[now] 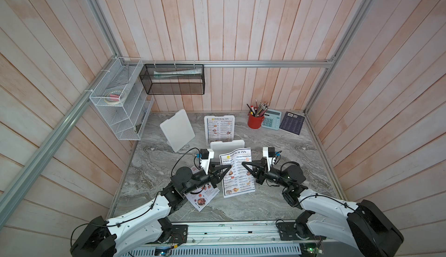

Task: Insert the menus into the narrow rack
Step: Pick up the menu from the center of the board.

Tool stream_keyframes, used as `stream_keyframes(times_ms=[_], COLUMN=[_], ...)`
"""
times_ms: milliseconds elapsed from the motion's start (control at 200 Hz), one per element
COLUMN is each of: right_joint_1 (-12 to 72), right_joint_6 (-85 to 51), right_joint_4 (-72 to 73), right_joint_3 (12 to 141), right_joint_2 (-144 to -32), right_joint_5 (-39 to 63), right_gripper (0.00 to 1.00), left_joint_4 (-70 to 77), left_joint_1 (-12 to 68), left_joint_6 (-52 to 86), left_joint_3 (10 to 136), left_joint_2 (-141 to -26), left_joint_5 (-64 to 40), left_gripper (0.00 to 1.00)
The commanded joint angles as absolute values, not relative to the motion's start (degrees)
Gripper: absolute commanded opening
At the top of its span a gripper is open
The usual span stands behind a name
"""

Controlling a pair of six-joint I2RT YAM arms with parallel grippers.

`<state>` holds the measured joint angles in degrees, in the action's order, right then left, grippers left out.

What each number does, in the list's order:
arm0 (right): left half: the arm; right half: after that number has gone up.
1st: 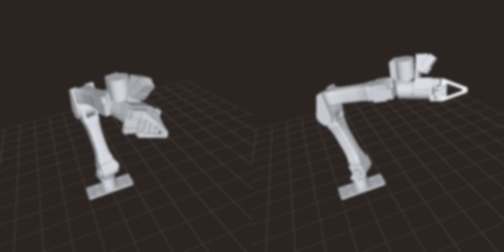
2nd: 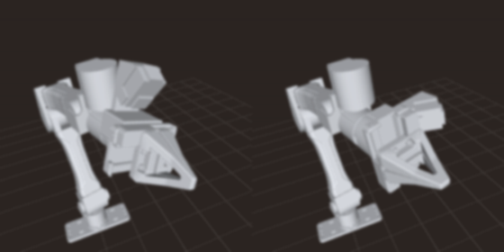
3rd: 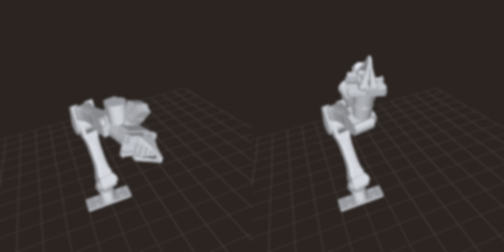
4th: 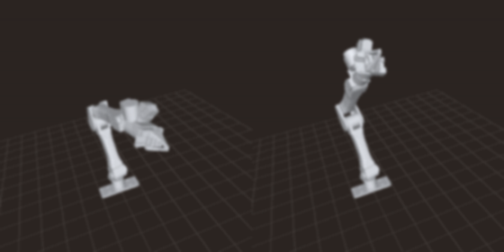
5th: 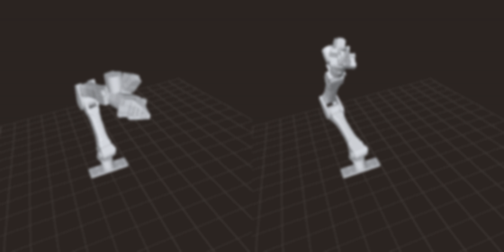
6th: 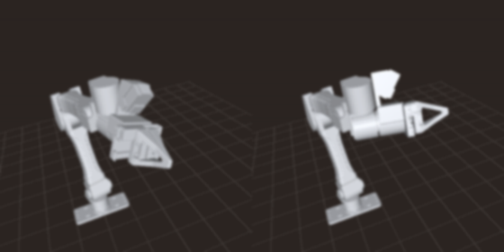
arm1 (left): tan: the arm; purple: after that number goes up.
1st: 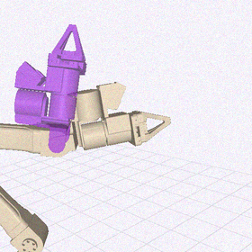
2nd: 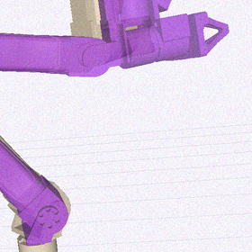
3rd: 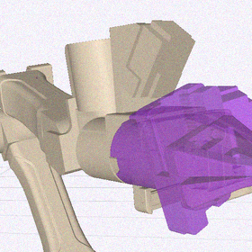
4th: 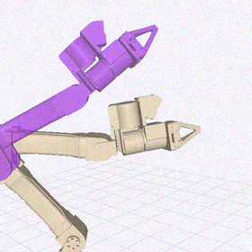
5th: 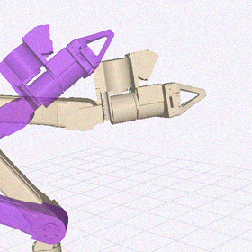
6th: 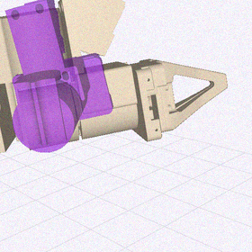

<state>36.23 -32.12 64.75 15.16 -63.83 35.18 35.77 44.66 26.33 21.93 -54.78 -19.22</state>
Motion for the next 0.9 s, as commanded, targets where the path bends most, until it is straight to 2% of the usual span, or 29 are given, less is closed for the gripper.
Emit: stream_keyframes(times_ms=[0, 240, 500, 730, 895], right_joint_1=[36.54, 36.61, 36.94, 36.98, 36.61], right_joint_6=[-31.78, -31.07, -31.0, -28.14, -26.27], right_joint_4=[66.54, 64.25, 64.12, 58.34, 53.8], right_joint_3=[15.57, 15.39, 13.53, 14.67, 14.83], right_joint_2=[-62.92, -61.07, -58.2, -55.87, -53.37], right_joint_5=[34.1, 33.13, 34.59, 35.02, 36.22], right_gripper=[0.0, 0.0, 0.0, 0.0, 0.16], left_joint_4=[35.14, 31.83, 28.03, 23.88, 19.22], left_joint_1=[44.46, 44.47, 44.47, 44.47, 44.45], left_joint_6=[25.4, 24.31, 23.14, 19.36, 16.03], left_joint_3=[23.38, 23.25, 25.26, 28.28, 31.35], left_joint_2=[-53.99, -51.64, -51.68, -52.76, -52.67], left_joint_5=[-19.65, -15.92, -13.11, -15.68, -18.33], left_gripper=[0.19, 0.0, 0.0, 0.0, 0.0])
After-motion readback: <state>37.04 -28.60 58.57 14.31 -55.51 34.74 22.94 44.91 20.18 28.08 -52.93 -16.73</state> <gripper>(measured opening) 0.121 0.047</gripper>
